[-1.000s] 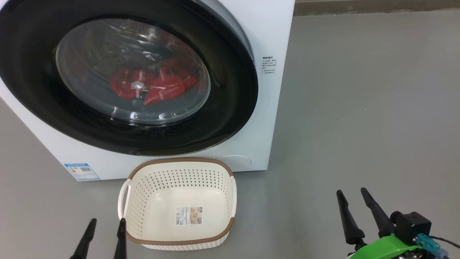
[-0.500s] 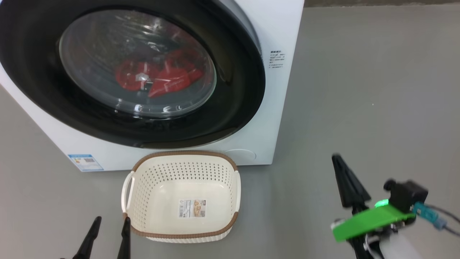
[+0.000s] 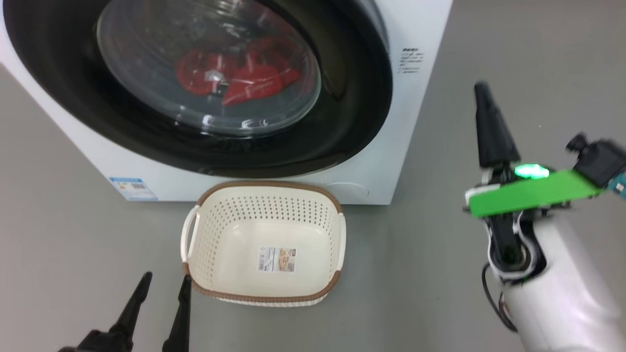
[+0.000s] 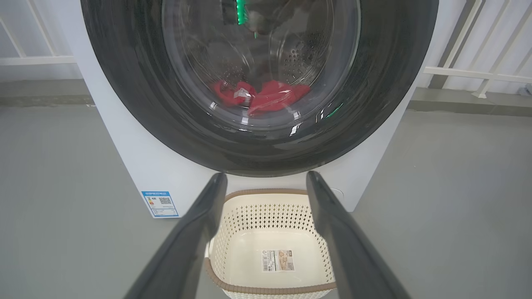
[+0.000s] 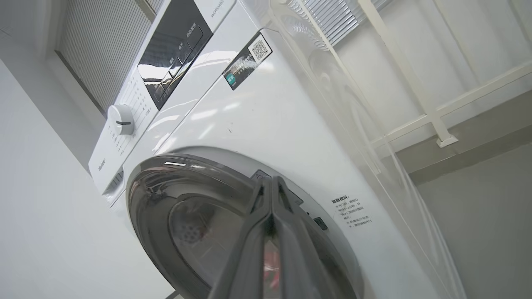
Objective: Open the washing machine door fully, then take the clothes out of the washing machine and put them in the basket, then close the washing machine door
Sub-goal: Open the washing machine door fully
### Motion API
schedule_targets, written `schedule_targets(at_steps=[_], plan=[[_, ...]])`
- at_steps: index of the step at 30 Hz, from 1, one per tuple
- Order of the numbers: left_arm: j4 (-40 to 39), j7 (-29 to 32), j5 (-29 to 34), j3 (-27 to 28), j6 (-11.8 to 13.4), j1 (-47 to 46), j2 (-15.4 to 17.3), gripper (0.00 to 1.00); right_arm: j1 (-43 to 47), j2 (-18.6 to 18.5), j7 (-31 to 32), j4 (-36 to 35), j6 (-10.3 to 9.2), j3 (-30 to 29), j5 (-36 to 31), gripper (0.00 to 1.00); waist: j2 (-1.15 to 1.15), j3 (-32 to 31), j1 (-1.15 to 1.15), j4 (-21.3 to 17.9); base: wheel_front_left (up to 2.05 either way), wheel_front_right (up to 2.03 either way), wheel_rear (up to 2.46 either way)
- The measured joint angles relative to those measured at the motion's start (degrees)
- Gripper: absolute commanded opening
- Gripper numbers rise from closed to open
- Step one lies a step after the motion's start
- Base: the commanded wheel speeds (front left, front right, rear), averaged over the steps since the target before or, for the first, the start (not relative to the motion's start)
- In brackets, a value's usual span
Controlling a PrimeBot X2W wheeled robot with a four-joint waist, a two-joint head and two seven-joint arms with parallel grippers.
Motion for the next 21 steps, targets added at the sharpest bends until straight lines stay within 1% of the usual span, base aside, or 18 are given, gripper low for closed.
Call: schedule_targets(at_steps=[4,7,14,16,17,21], plan=[[0.1,0.0,-0.7,-1.0,0.0,-1.9,0.4,1.0,-4.9,-0.2,0.0,0.1,0.0,0.4,3.9,0.0,0.0,1.5,0.0,1.2,0.0,0.0,0.0],[0.2,0.0,-0.9,-1.5,0.0,-3.1,0.4,1.0,-8.5,-1.1,0.0,0.1,0.0,2.6,8.8,0.0,0.0,2.7,0.0,2.2,0.0,0.0,0.0],[0.7,0.0,-1.5,-2.5,0.0,-5.4,0.6,1.0,-15.2,-6.7,0.3,1.5,-0.01,7.7,22.8,0.0,0.0,5.6,0.0,4.2,0.0,0.0,0.0],[0.9,0.0,-1.8,-2.8,0.0,-5.7,0.6,1.0,-16.6,-8.0,1.8,2.3,-0.01,8.0,26.8,0.0,0.0,6.3,0.0,4.6,0.0,0.0,0.0],[1.1,0.0,-1.9,-3.1,0.0,-6.3,0.6,1.0,-18.0,-9.2,4.5,3.2,-0.01,8.6,30.6,0.0,0.0,7.0,0.0,5.0,0.0,0.0,0.0],[1.6,0.0,-2.8,-3.4,0.0,-7.0,0.6,1.0,-20.3,-11.3,11.4,5.6,-0.01,10.0,36.2,0.0,0.0,8.2,0.0,5.7,0.0,0.0,0.0]])
